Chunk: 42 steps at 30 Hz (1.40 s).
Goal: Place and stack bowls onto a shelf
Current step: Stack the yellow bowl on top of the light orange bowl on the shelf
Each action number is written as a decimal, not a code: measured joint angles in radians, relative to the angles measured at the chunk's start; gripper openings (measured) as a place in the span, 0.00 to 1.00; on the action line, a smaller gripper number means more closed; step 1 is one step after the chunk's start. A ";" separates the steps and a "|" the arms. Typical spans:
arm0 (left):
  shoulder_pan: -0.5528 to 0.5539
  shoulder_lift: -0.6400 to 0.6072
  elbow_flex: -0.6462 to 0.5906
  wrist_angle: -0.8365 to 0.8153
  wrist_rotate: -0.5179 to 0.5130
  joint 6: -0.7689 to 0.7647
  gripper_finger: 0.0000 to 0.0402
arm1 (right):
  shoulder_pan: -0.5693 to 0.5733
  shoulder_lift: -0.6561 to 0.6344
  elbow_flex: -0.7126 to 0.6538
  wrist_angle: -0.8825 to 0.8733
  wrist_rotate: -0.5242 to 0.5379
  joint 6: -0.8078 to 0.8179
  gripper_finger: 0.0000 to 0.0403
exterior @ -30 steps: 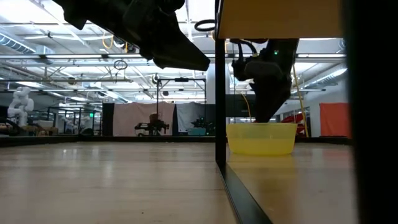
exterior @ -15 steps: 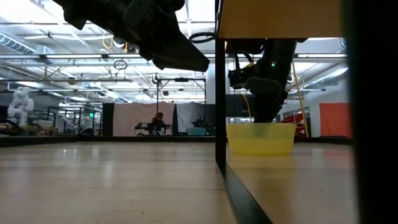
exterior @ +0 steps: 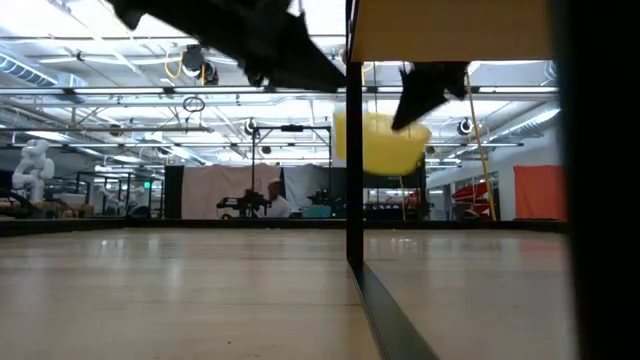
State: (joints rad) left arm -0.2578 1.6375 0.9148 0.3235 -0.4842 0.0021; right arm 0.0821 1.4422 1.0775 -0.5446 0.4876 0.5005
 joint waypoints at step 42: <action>-0.047 0.048 0.464 -0.738 0.031 1.002 0.38 | -0.031 -0.138 0.000 0.080 -0.407 0.019 0.00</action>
State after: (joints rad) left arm -0.3045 1.6852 1.3785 -0.4145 -0.4534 1.0042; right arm 0.0508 1.3041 1.0771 -0.4643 0.0807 0.5193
